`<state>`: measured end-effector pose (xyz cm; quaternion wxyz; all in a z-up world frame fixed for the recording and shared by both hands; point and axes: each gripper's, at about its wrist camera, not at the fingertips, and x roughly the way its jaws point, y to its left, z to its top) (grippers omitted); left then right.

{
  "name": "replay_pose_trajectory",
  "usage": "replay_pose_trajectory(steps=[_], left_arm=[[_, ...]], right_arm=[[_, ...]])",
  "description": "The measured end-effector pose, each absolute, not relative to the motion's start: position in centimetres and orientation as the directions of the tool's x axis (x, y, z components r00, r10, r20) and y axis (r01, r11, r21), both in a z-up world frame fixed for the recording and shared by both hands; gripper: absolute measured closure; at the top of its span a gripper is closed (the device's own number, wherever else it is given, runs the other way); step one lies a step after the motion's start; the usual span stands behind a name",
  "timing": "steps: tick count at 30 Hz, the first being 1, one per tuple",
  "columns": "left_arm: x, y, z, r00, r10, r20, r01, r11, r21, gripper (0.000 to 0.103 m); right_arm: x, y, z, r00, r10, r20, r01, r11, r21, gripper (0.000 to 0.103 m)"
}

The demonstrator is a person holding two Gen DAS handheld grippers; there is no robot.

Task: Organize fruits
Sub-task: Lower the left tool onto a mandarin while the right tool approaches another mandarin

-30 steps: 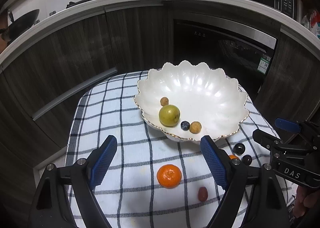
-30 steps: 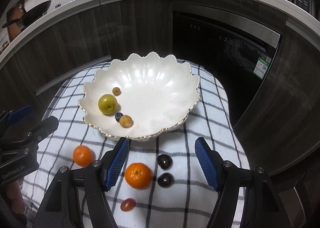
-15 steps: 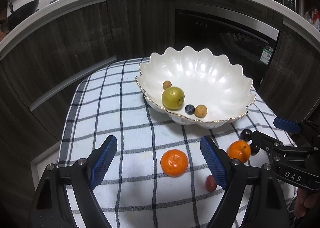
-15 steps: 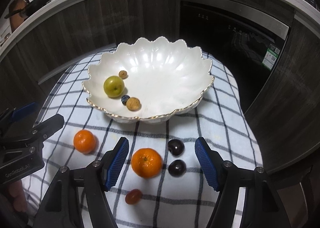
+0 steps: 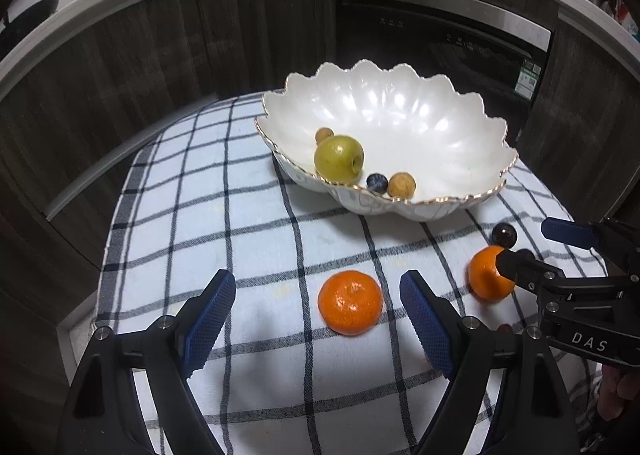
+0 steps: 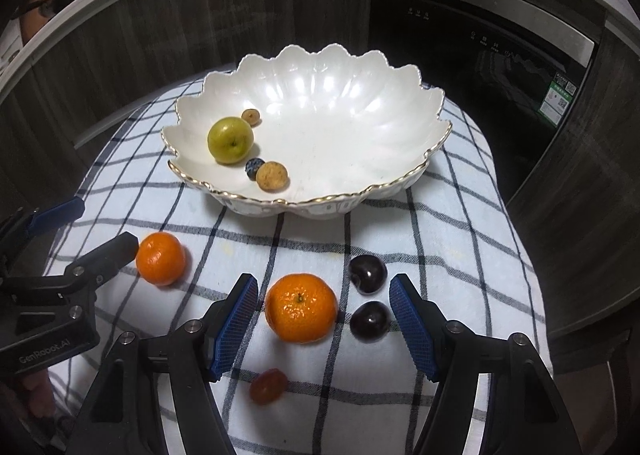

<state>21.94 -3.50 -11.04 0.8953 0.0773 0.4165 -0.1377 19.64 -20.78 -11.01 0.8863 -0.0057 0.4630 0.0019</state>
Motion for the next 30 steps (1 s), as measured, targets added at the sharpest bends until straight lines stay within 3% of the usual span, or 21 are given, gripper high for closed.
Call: replay_pose_trajectory(steps=[22, 25, 30], left_arm=[[23.4, -4.4, -15.2, 0.53, -0.209, -0.822, 0.346, 0.938, -0.016, 0.032], [23.5, -4.5, -15.4, 0.53, -0.216, -0.82, 0.35, 0.936, -0.02, 0.036], [23.6, -4.9, -15.8, 0.516, -0.228, -0.826, 0.359, 0.933, -0.033, 0.048]], right_arm=[[20.8, -19.5, -13.5, 0.532, 0.014, -0.846, -0.054, 0.998, -0.017, 0.035], [20.9, -19.1, -13.7, 0.531, 0.018, -0.847, -0.072, 0.997, -0.024, 0.045], [20.9, -18.7, -14.0, 0.528, 0.005, -0.849, -0.089, 0.995, -0.05, 0.051]])
